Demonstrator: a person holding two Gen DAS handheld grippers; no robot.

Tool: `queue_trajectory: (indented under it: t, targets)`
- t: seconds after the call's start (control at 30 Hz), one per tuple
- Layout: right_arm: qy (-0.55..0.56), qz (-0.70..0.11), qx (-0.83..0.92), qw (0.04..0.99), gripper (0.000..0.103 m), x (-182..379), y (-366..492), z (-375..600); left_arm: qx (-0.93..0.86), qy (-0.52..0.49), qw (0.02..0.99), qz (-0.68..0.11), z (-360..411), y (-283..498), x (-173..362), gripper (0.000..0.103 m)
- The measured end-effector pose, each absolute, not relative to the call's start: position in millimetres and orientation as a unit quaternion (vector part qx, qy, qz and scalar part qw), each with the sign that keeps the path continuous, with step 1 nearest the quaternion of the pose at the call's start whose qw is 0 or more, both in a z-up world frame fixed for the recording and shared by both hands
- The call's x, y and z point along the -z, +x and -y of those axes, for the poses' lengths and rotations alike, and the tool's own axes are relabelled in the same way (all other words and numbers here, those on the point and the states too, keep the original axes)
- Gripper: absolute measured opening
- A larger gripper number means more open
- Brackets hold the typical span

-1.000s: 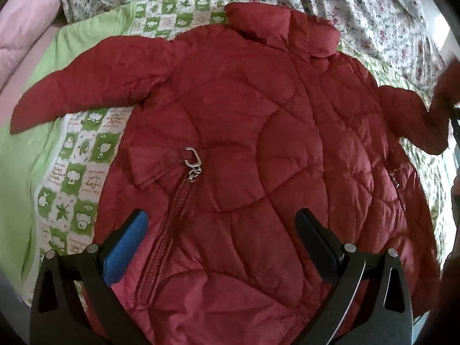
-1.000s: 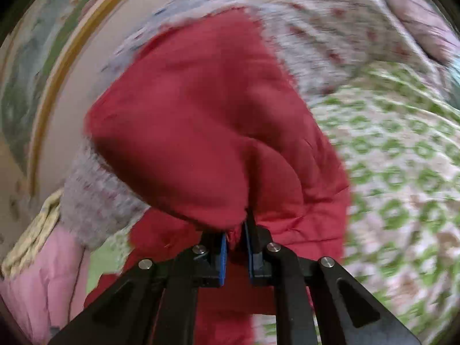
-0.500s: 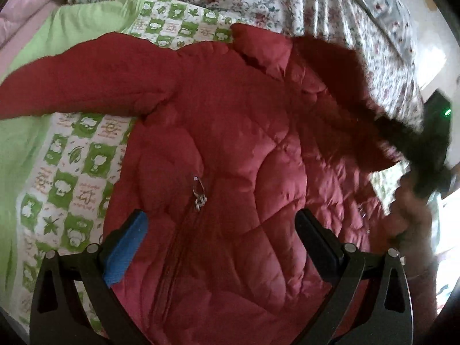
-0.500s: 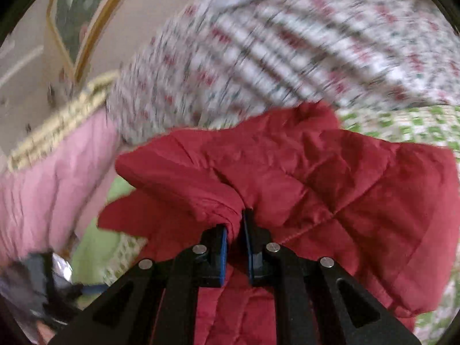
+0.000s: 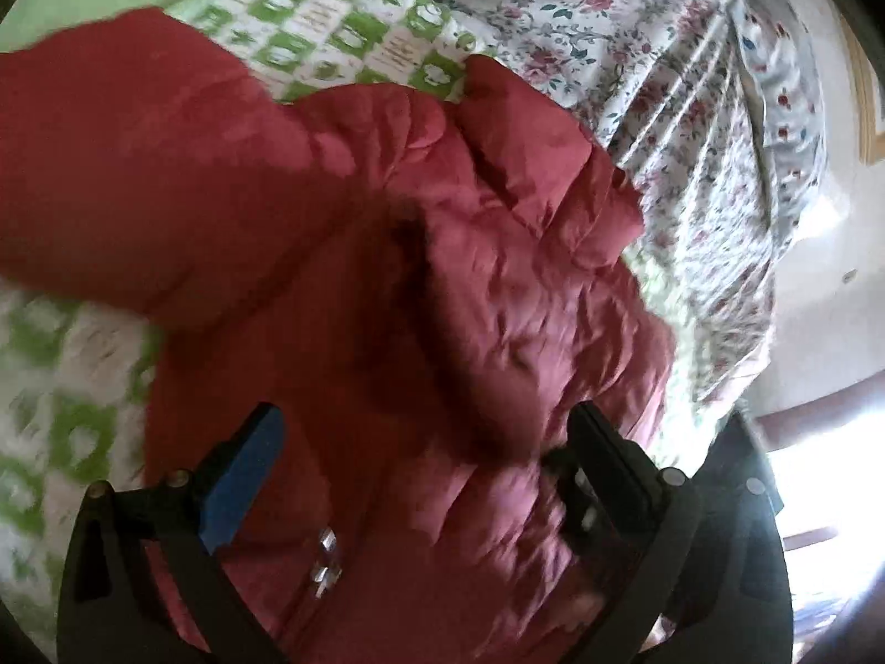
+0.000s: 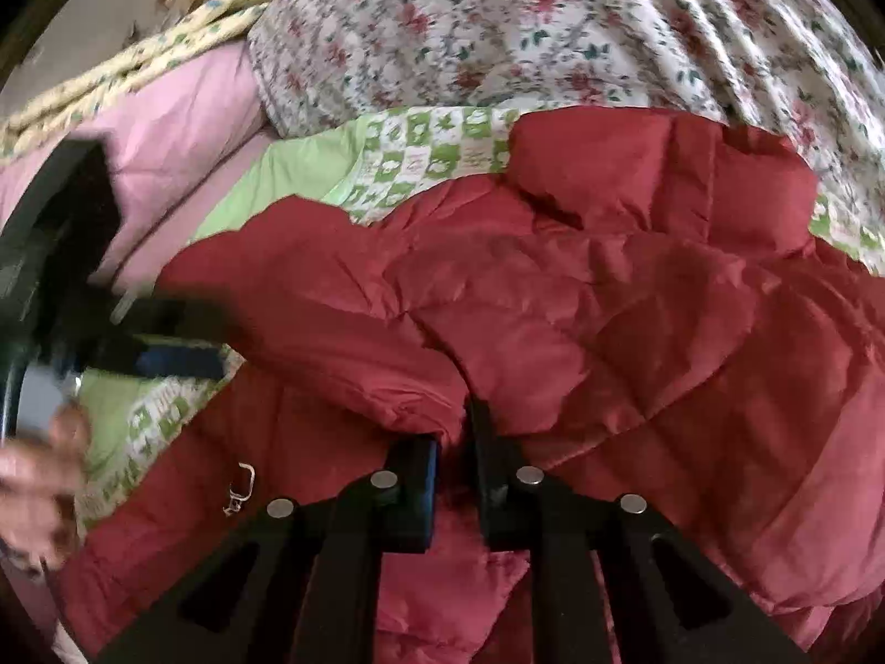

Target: Fold large clothes

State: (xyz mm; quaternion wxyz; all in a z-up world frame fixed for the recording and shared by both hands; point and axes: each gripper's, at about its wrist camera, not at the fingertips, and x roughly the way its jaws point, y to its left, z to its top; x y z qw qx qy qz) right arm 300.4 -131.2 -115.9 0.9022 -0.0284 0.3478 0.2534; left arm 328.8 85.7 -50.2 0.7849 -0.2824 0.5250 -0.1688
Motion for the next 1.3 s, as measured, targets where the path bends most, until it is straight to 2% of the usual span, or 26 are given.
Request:
queue_trajectory:
  t: [0.07, 0.1, 0.13, 0.2, 0.3, 0.4, 0.47, 0.7, 0.77, 0.8, 0.9, 1.13, 1.23, 1.3]
  targets:
    - [-0.033, -0.347, -0.254, 0.902, 0.015, 118, 300, 129, 0.173, -0.283, 0.782, -0.528, -80, 346, 56, 0.1]
    - [-0.031, -0.348, -0.256, 0.902, 0.015, 119, 301, 130, 0.179, -0.277, 0.782, -0.529, -77, 352, 58, 0.086]
    - [-0.03, -0.349, -0.257, 0.901, 0.016, 118, 301, 130, 0.18, -0.27, 0.781, -0.533, -74, 357, 60, 0.057]
    - [-0.024, -0.353, -0.259, 0.899, 0.016, 118, 301, 133, 0.186, -0.254, 0.779, -0.543, -66, 364, 64, 0.026]
    - [-0.022, -0.365, -0.255, 0.895, 0.017, 116, 298, 136, 0.188, -0.216, 0.799, -0.529, -59, 361, 56, 0.019]
    - [-0.001, -0.373, -0.261, 0.89, 0.029, 111, 290, 148, 0.176, -0.176, 0.822, -0.513, -58, 360, 45, 0.017]
    - [0.012, -0.37, -0.257, 0.893, 0.046, 107, 283, 161, 0.164, -0.14, 0.838, -0.501, -59, 358, 38, 0.016]
    - [0.08, -0.328, -0.151, 0.929, 0.048, 84, 285, 247, 0.159, -0.036, 0.865, -0.474, -53, 351, 33, 0.017]
    - [0.097, -0.334, -0.112, 0.931, 0.052, 87, 301, 271, 0.147, -0.014, 0.869, -0.472, -47, 351, 38, 0.021]
    - [0.102, -0.345, -0.098, 0.928, 0.052, 91, 310, 281, 0.133, -0.001, 0.871, -0.472, -45, 350, 40, 0.027]
    - [0.12, -0.378, -0.069, 0.915, 0.05, 113, 332, 302, 0.102, -0.016, 0.883, -0.458, -58, 343, 31, 0.036]
    - [0.103, -0.388, -0.055, 0.914, 0.05, 132, 336, 306, 0.075, -0.068, 0.915, -0.39, -86, 308, -21, 0.036]
    - [0.087, -0.393, -0.048, 0.914, 0.052, 134, 339, 297, 0.143, -0.079, 0.897, -0.411, -60, 310, -18, 0.036]
    - [0.073, -0.396, -0.044, 0.914, 0.053, 134, 341, 293, 0.147, -0.041, 0.89, -0.429, -30, 317, -4, 0.036]
